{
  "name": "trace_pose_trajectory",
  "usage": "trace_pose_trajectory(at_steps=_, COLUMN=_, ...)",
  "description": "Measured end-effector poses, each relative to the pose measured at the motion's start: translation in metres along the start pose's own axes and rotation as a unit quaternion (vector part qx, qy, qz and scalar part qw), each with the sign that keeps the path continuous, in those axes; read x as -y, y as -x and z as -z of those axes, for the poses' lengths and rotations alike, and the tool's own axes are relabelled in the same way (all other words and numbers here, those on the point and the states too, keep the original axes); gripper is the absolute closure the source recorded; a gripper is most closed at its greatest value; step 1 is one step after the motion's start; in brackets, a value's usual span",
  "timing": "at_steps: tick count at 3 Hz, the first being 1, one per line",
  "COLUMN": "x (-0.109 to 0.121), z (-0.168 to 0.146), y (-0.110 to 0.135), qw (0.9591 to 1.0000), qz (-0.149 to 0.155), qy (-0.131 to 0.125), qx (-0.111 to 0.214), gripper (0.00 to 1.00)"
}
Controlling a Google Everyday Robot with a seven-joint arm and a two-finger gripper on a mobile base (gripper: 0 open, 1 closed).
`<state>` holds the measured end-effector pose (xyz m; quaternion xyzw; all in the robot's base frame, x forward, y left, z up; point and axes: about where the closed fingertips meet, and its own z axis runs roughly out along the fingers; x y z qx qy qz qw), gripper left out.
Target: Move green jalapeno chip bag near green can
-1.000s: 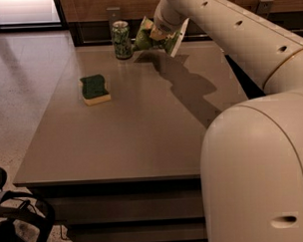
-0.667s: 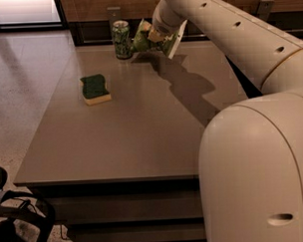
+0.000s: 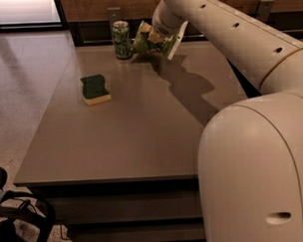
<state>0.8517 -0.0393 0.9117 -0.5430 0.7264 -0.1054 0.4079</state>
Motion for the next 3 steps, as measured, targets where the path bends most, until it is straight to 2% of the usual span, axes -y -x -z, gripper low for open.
trace_pose_trajectory(at_steps=1, x=-0.0017, z=-0.0021, y=0.0000, qw=1.0000, qz=0.000, qy=0.002, qx=0.000, gripper=0.06)
trace_pose_trajectory(at_steps=2, x=-0.0037, z=-0.0046, y=-0.0001, qw=1.0000, qz=0.001, qy=0.004, qx=-0.001, gripper=0.00)
trace_pose_trajectory(at_steps=3, x=-0.0037, z=-0.0047, y=-0.0001, qw=1.0000, qz=0.001, qy=0.004, qx=-0.001, gripper=0.00)
